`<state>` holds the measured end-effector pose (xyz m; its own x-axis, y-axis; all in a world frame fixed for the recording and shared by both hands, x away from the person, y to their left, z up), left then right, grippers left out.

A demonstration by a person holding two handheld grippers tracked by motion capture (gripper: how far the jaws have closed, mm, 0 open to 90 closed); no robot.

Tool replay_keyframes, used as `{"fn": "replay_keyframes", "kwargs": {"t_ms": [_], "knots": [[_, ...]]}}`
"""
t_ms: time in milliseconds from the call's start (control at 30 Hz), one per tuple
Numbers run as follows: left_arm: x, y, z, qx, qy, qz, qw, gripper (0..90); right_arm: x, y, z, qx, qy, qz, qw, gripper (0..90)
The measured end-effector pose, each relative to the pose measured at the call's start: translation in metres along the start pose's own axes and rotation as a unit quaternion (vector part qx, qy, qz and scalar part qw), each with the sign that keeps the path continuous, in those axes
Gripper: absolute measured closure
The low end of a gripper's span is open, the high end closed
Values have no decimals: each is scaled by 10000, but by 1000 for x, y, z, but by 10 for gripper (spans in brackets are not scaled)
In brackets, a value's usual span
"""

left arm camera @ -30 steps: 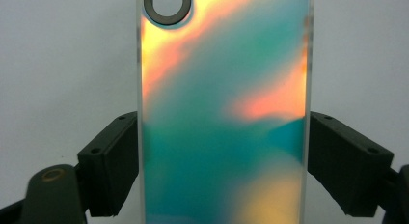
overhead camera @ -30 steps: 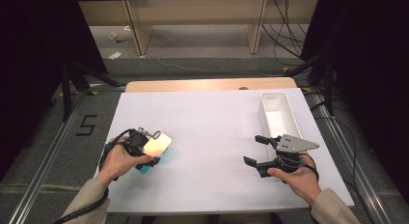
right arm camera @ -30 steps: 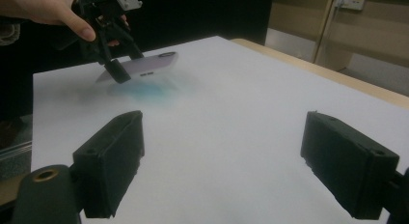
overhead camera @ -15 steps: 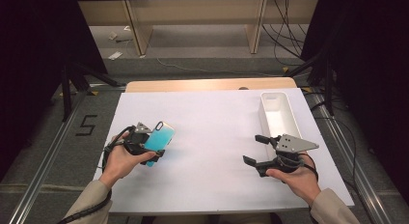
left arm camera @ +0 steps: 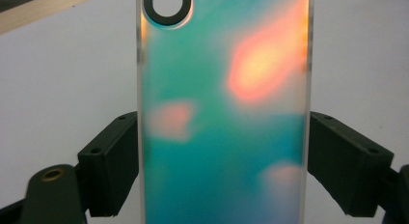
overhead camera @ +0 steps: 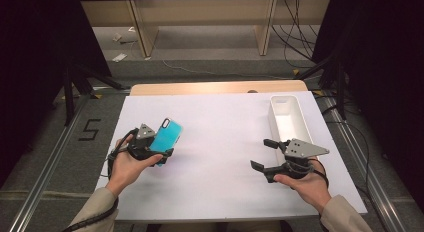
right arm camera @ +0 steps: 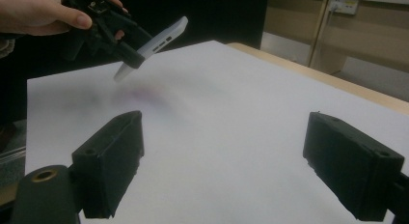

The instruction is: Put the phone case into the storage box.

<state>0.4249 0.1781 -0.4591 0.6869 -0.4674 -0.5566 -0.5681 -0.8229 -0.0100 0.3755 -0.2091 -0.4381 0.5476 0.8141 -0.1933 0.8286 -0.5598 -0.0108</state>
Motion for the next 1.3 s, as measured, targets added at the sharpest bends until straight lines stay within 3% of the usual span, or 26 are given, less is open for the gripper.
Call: {"fn": "replay_keyframes", "kwargs": {"t_ms": [167, 400, 1300], "knots": [[-1, 2, -4, 11, 231, -55, 9997, 170, 1, 1, -1, 16, 23, 15, 10000, 151], [-1, 5, -6, 16, 372, -93, 9993, 170, 2, 1, -2, 55, 83, 53, 9999, 148], [2, 22, -14, 130, 568, -9, 9983, 170, 10, 3, -8, 144, 187, 175, 9996, 146]]}}
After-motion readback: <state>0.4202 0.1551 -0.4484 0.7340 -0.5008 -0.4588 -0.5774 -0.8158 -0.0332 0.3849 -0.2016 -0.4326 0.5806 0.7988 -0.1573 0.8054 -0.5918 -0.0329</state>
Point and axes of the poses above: each handheld gripper's, and its own axes: x roughly forward along the jaws, z roughly out of its underside, y roughly to its right, the point moved 4 cm from there along x, roughly forward along the jaws, and after that the axes turned 6 degrees about y, right-handed, at the moved point
